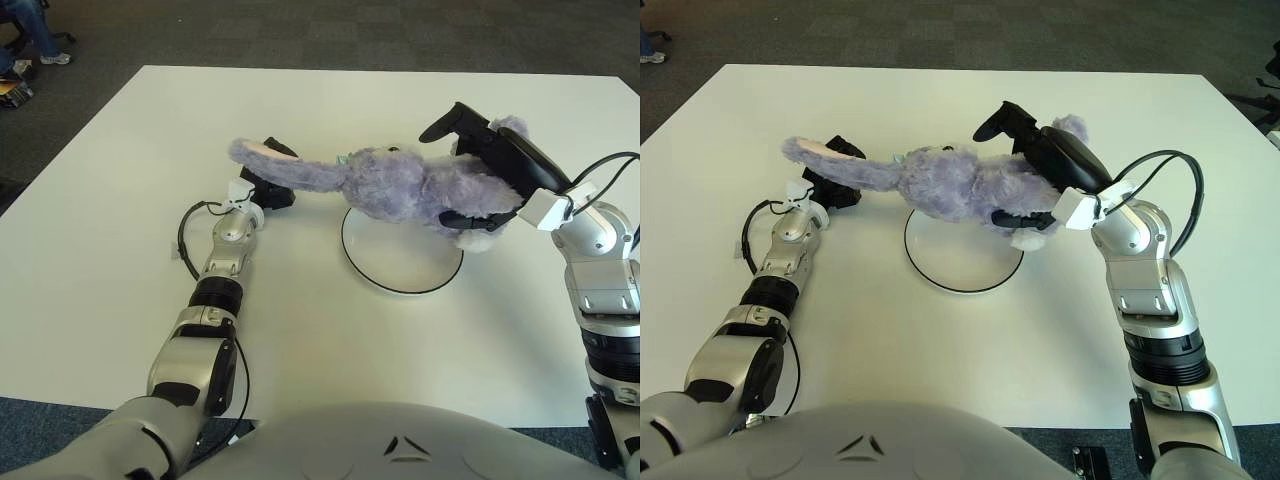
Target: Put the doll into the plate.
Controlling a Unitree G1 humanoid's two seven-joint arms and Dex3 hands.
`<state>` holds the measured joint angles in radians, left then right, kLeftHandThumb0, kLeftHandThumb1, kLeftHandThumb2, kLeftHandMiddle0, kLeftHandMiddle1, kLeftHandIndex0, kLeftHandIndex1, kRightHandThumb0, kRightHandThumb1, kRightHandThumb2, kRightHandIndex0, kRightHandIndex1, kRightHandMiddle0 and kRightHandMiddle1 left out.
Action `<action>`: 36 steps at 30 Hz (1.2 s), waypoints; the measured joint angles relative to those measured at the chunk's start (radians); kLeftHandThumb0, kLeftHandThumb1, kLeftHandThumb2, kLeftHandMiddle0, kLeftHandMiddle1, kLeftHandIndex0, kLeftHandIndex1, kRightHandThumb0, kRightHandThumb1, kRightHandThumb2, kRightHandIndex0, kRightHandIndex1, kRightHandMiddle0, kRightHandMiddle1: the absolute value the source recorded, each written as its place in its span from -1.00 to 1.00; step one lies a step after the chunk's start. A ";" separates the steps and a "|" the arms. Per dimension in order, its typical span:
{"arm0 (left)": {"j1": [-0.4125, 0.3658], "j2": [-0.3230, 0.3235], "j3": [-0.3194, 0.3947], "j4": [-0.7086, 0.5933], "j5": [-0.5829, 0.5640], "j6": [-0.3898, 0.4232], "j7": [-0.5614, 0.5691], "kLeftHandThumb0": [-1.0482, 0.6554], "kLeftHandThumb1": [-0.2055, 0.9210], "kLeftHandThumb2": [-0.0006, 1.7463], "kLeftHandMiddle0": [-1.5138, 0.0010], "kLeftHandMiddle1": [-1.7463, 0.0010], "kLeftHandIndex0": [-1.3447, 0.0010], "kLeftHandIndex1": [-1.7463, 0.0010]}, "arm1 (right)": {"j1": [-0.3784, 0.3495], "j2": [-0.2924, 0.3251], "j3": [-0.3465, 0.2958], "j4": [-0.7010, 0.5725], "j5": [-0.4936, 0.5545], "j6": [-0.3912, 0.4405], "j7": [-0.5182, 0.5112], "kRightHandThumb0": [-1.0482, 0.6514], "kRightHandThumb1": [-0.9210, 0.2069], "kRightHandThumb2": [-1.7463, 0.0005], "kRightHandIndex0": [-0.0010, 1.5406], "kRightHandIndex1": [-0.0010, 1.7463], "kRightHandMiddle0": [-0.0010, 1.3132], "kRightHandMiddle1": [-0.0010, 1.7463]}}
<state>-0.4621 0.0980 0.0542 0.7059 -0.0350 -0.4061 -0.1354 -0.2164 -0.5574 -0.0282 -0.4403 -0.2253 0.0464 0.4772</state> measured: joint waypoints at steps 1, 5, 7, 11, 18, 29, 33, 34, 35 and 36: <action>0.000 0.000 0.000 -0.001 0.000 0.001 0.000 -0.27 0.23 0.26 -0.58 -1.00 0.29 -1.00 | 0.000 0.000 -0.003 -0.001 0.017 0.010 0.010 -0.28 0.29 -0.20 0.05 1.00 -1.00 0.20; 0.002 0.000 0.000 -0.004 0.000 0.002 0.000 -0.27 0.22 0.27 -0.59 -1.00 0.28 -1.00 | -0.002 -0.004 -0.014 -0.002 0.079 0.034 0.049 -0.35 0.26 -0.18 -0.37 1.00 -1.00 0.14; 0.003 0.000 0.000 -0.005 0.000 0.002 0.000 -0.27 0.22 0.27 -0.60 -1.00 0.28 -1.00 | -0.006 -0.009 -0.016 -0.002 0.097 0.044 0.063 -0.39 0.24 -0.15 -0.46 1.00 -1.00 0.10; 0.003 0.000 0.000 -0.005 0.000 0.002 0.000 -0.27 0.22 0.27 -0.60 -1.00 0.28 -1.00 | -0.017 -0.023 -0.019 -0.003 0.112 0.059 0.083 -0.41 0.21 -0.13 -0.57 0.77 -1.00 0.06; 0.003 0.000 0.000 -0.005 0.000 0.002 0.000 -0.27 0.21 0.27 -0.58 -1.00 0.28 -1.00 | -0.046 -0.034 -0.037 -0.011 0.243 0.109 0.155 -0.35 0.21 -0.12 -0.80 0.36 -1.00 -0.06; 0.003 -0.001 0.000 -0.005 0.000 0.002 0.000 -0.27 0.21 0.28 -0.57 -1.00 0.28 -1.00 | -0.056 -0.093 -0.061 -0.060 0.315 0.215 0.188 -0.27 0.32 -0.18 -0.95 -0.35 -1.00 -0.18; 0.003 -0.001 0.000 -0.005 0.000 0.002 0.000 -0.27 0.21 0.27 -0.57 -1.00 0.28 -1.00 | -0.058 -0.115 -0.062 -0.076 0.313 0.228 0.188 -0.26 0.34 -0.20 -0.97 -0.47 -1.00 -0.21; 0.003 -0.001 0.000 -0.005 0.000 0.002 0.000 -0.27 0.21 0.27 -0.57 -1.00 0.28 -1.00 | -0.059 -0.120 -0.062 -0.078 0.313 0.229 0.188 -0.27 0.35 -0.20 -0.98 -0.50 -1.00 -0.22; 0.003 -0.001 0.000 -0.005 0.000 0.002 0.000 -0.27 0.22 0.27 -0.57 -1.00 0.28 -1.00 | -0.059 -0.123 -0.062 -0.080 0.312 0.230 0.188 -0.27 0.35 -0.20 -0.98 -0.52 -1.00 -0.24; 0.003 -0.001 0.000 -0.005 0.000 0.002 0.000 -0.27 0.22 0.27 -0.57 -1.00 0.28 -1.00 | -0.059 -0.127 -0.062 -0.082 0.312 0.233 0.188 -0.27 0.35 -0.19 -0.99 -0.53 -1.00 -0.24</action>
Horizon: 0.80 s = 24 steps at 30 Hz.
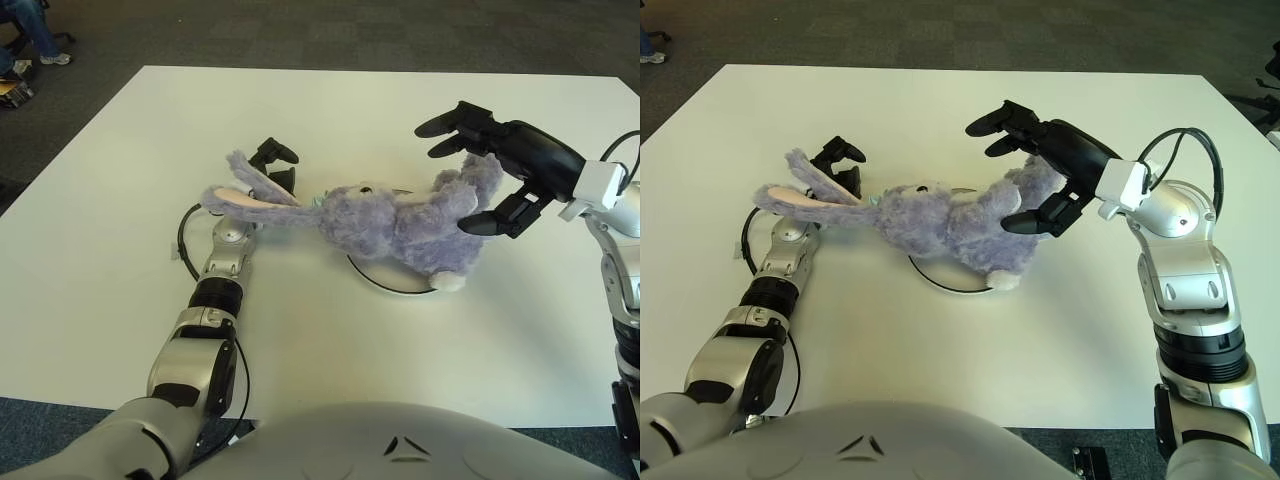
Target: Put the doll into the plate.
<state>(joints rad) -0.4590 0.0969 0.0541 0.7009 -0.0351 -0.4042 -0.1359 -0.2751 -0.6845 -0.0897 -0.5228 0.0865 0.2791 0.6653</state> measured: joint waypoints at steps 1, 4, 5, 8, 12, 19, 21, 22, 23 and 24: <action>0.000 0.000 0.000 0.000 0.000 0.000 0.000 -0.27 0.22 0.27 -0.57 -1.00 0.28 -1.00 | 0.000 -0.004 0.000 -0.002 -0.001 0.004 0.000 -0.27 0.36 -0.19 -0.99 -0.56 -1.00 -0.27; 0.000 0.000 0.000 0.000 0.000 0.000 -0.001 -0.27 0.22 0.27 -0.57 -1.00 0.28 -1.00 | 0.000 -0.014 0.000 -0.006 -0.006 0.014 0.000 -0.27 0.37 -0.20 -0.99 -0.61 -1.00 -0.30; 0.000 0.000 0.000 0.000 0.000 0.000 -0.001 -0.27 0.22 0.27 -0.57 -1.00 0.28 -1.00 | 0.000 -0.016 0.000 -0.006 -0.008 0.016 0.000 -0.27 0.38 -0.20 -0.99 -0.63 -1.00 -0.31; 0.000 0.000 0.000 0.000 0.000 0.000 -0.001 -0.27 0.22 0.27 -0.57 -1.00 0.28 -1.00 | 0.000 -0.019 0.000 -0.008 -0.018 0.017 -0.001 -0.28 0.39 -0.20 -1.00 -0.68 -1.00 -0.32; 0.000 0.000 0.000 -0.001 -0.001 0.000 -0.001 -0.27 0.22 0.27 -0.57 -1.00 0.28 -1.00 | -0.001 -0.026 0.000 -0.010 -0.022 0.015 -0.001 -0.32 0.39 -0.19 -0.99 -0.73 -1.00 -0.34; 0.000 0.000 0.000 -0.001 0.000 0.000 -0.001 -0.27 0.23 0.26 -0.57 -1.00 0.29 -1.00 | -0.003 -0.036 0.000 -0.004 -0.028 -0.018 -0.001 -0.38 0.33 -0.15 -0.98 -0.82 -1.00 -0.43; 0.000 0.000 0.000 -0.001 0.000 0.000 -0.001 -0.27 0.23 0.26 -0.56 -1.00 0.29 -1.00 | -0.005 -0.035 -0.001 0.013 -0.031 -0.062 -0.004 -0.41 0.30 -0.13 -0.97 -0.83 -1.00 -0.45; 0.000 0.000 0.000 -0.001 0.000 0.000 -0.001 -0.27 0.23 0.26 -0.56 -1.00 0.29 -1.00 | -0.006 -0.033 -0.002 0.025 -0.033 -0.089 -0.009 -0.41 0.30 -0.12 -0.97 -0.83 -1.00 -0.46; 0.000 0.000 0.000 -0.001 -0.001 0.000 -0.001 -0.27 0.23 0.26 -0.56 -1.00 0.29 -1.00 | -0.007 -0.031 -0.004 0.038 -0.035 -0.120 -0.015 -0.42 0.29 -0.12 -0.97 -0.84 -1.00 -0.47; 0.000 0.000 0.000 -0.001 -0.001 0.000 -0.001 -0.27 0.23 0.26 -0.56 -1.00 0.29 -1.00 | -0.008 -0.030 -0.005 0.048 -0.036 -0.144 -0.018 -0.41 0.29 -0.11 -0.96 -0.84 -1.00 -0.47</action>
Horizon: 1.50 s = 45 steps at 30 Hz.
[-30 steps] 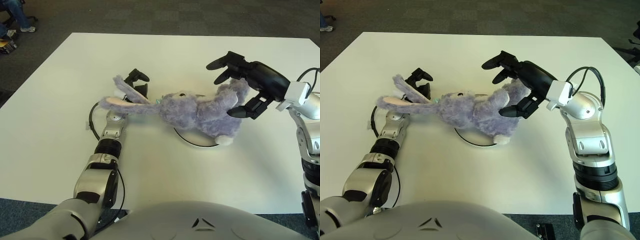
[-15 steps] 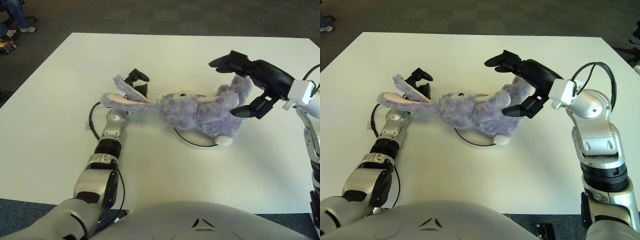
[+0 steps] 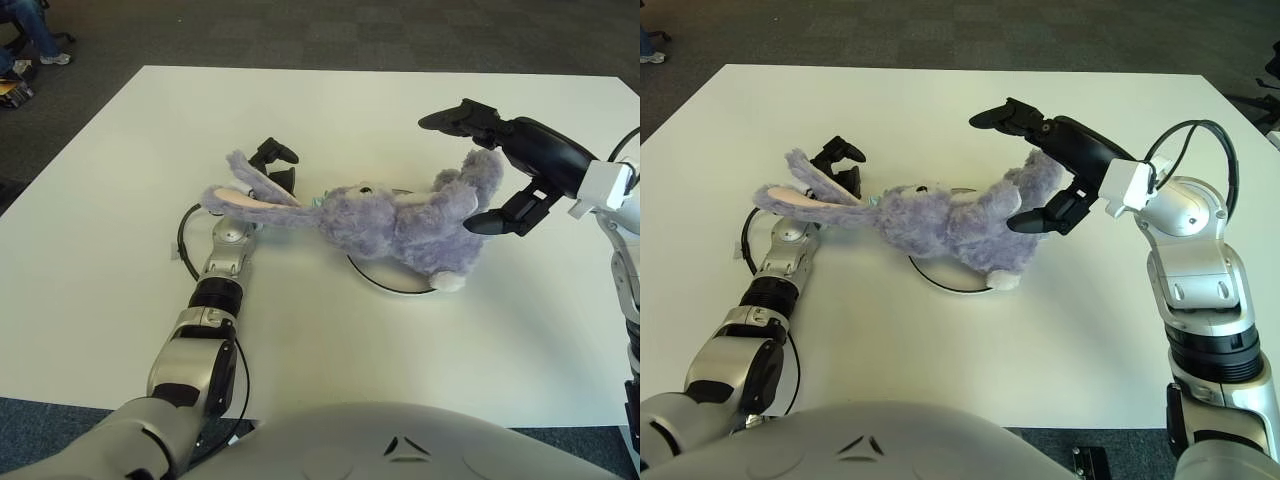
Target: Put the doll into the plate.
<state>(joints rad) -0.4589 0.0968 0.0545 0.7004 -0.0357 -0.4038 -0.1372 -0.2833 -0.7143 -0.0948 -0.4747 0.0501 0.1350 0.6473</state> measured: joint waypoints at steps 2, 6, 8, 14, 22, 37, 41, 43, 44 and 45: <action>0.000 0.000 0.000 0.000 0.000 0.000 0.000 -0.27 0.23 0.26 -0.56 -1.00 0.29 -1.00 | -0.003 0.001 -0.006 0.027 -0.001 -0.047 -0.002 -0.40 0.30 -0.11 -0.95 -0.84 -1.00 -0.47; 0.000 -0.001 0.000 0.000 0.000 0.000 0.000 -0.27 0.24 0.25 -0.57 -1.00 0.29 -1.00 | -0.011 -0.004 -0.028 0.085 -0.001 -0.112 -0.005 -0.38 0.30 -0.13 -0.92 -0.85 -1.00 -0.40; -0.001 -0.001 0.000 0.000 0.000 0.000 0.000 -0.27 0.24 0.25 -0.57 -1.00 0.29 -1.00 | -0.019 -0.013 -0.042 0.128 0.002 -0.151 0.000 -0.36 0.30 -0.13 -0.91 -0.85 -1.00 -0.36; 0.000 -0.001 0.000 0.000 0.000 0.000 0.000 -0.27 0.24 0.25 -0.56 -1.00 0.29 -1.00 | -0.026 -0.056 -0.080 0.184 -0.053 -0.170 -0.025 -0.40 0.22 -0.11 -0.85 -0.84 -1.00 -0.27; 0.001 0.000 0.000 -0.003 0.000 0.001 0.000 -0.27 0.24 0.25 -0.56 -1.00 0.30 -1.00 | -0.004 -0.079 -0.097 0.154 -0.224 -0.070 -0.116 -0.58 -0.07 0.06 -0.69 -0.77 -1.00 -0.22; 0.003 0.001 0.002 -0.006 0.001 0.004 0.000 -0.26 0.26 0.23 -0.56 -1.00 0.31 -1.00 | 0.030 0.038 -0.129 0.067 -0.291 0.175 -0.269 -0.58 -0.30 0.10 -0.73 0.28 -0.73 0.44; 0.003 0.001 0.002 -0.006 0.001 0.003 0.000 -0.26 0.26 0.23 -0.55 -1.00 0.31 -1.00 | 0.030 0.052 -0.147 0.073 -0.256 0.216 -0.267 -0.48 -0.28 0.02 -0.28 0.82 -0.61 0.53; 0.003 0.001 0.002 -0.005 0.001 0.002 0.000 -0.26 0.27 0.23 -0.55 -1.00 0.31 -1.00 | 0.030 0.059 -0.161 0.074 -0.228 0.242 -0.262 -0.38 -0.37 0.06 -0.14 0.91 -0.48 0.63; 0.003 0.001 0.002 -0.005 0.000 0.002 0.000 -0.26 0.27 0.23 -0.55 -1.00 0.31 -1.00 | 0.029 0.063 -0.170 0.074 -0.207 0.260 -0.258 -0.33 -0.43 0.10 -0.07 0.94 -0.40 0.69; 0.003 0.001 0.003 -0.004 0.000 0.001 0.000 -0.26 0.27 0.23 -0.55 -1.00 0.31 -1.00 | 0.028 0.068 -0.177 0.074 -0.189 0.276 -0.257 -0.31 -0.45 0.11 -0.04 0.95 -0.37 0.71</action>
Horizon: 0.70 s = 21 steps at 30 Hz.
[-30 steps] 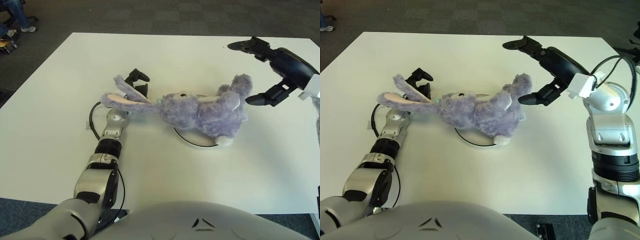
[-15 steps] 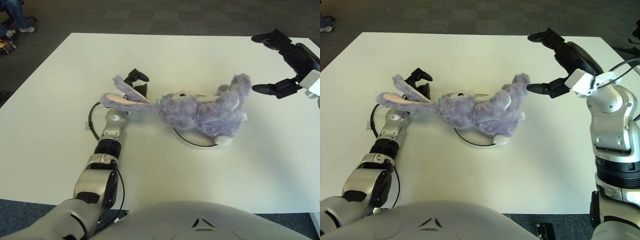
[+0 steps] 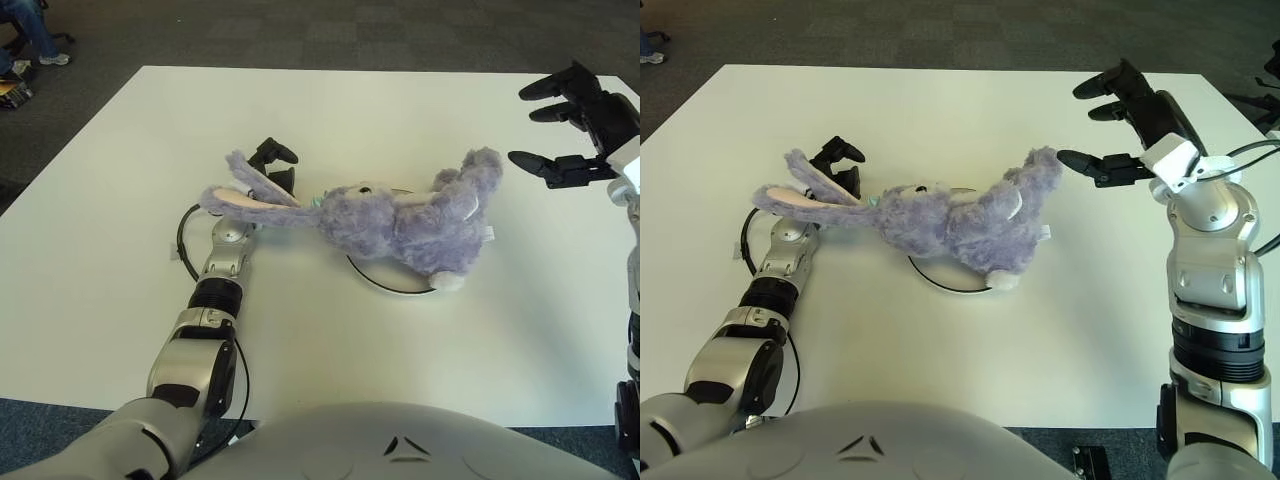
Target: Put the doll into the plate.
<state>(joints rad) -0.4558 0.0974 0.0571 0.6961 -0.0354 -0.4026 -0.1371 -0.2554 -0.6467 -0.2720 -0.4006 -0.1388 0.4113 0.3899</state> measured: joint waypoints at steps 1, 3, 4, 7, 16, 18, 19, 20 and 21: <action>0.000 0.000 0.000 0.001 0.000 0.000 0.000 -0.26 0.27 0.23 -0.55 -1.00 0.31 -1.00 | -0.001 0.007 -0.010 0.001 0.022 0.015 0.000 -0.28 -0.45 0.09 -0.01 0.97 -0.33 0.76; 0.000 0.000 0.001 0.002 0.000 -0.001 0.000 -0.26 0.27 0.23 -0.56 -1.00 0.31 -1.00 | -0.004 0.026 -0.028 0.008 0.059 0.032 0.000 -0.26 -0.45 0.06 0.02 0.98 -0.30 0.80; 0.000 0.000 0.001 0.003 0.000 -0.002 0.000 -0.26 0.27 0.23 -0.56 -1.00 0.31 -1.00 | -0.005 0.038 -0.037 0.014 0.080 0.038 -0.002 -0.25 -0.44 0.05 0.04 0.99 -0.28 0.82; 0.000 0.002 0.002 0.004 0.000 -0.002 0.000 -0.26 0.27 0.23 -0.57 -1.00 0.31 -1.00 | -0.014 0.096 -0.059 0.057 0.137 0.035 -0.030 0.06 0.05 -0.41 -0.02 1.00 -0.23 0.83; 0.000 0.000 0.003 0.002 0.000 -0.002 0.000 -0.26 0.27 0.23 -0.55 -1.00 0.31 -1.00 | -0.029 0.259 -0.094 0.190 0.265 0.005 -0.113 0.22 0.45 -0.75 -0.04 0.89 -0.07 0.99; -0.001 0.000 0.002 0.002 0.000 -0.002 0.000 -0.26 0.26 0.23 -0.55 -1.00 0.31 -1.00 | -0.029 0.271 -0.098 0.201 0.280 -0.025 -0.120 0.22 0.49 -0.77 -0.04 0.87 0.00 1.00; -0.001 0.000 0.002 0.002 0.001 -0.002 0.000 -0.26 0.26 0.23 -0.55 -1.00 0.31 -1.00 | -0.029 0.275 -0.100 0.206 0.287 -0.043 -0.121 0.22 0.52 -0.79 -0.04 0.85 0.04 1.00; -0.001 0.000 0.002 0.002 0.001 -0.002 0.000 -0.26 0.26 0.23 -0.55 -1.00 0.31 -1.00 | -0.029 0.279 -0.102 0.210 0.292 -0.058 -0.122 0.22 0.54 -0.80 -0.03 0.85 0.07 1.00; -0.002 0.000 0.001 0.001 0.001 -0.002 0.000 -0.26 0.26 0.23 -0.55 -1.00 0.31 -1.00 | -0.029 0.284 -0.105 0.215 0.301 -0.077 -0.125 0.22 0.58 -0.83 -0.02 0.84 0.11 1.00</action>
<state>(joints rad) -0.4574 0.0971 0.0583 0.6975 -0.0340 -0.4050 -0.1370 -0.2841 -0.3630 -0.3769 -0.1858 0.1621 0.3340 0.2653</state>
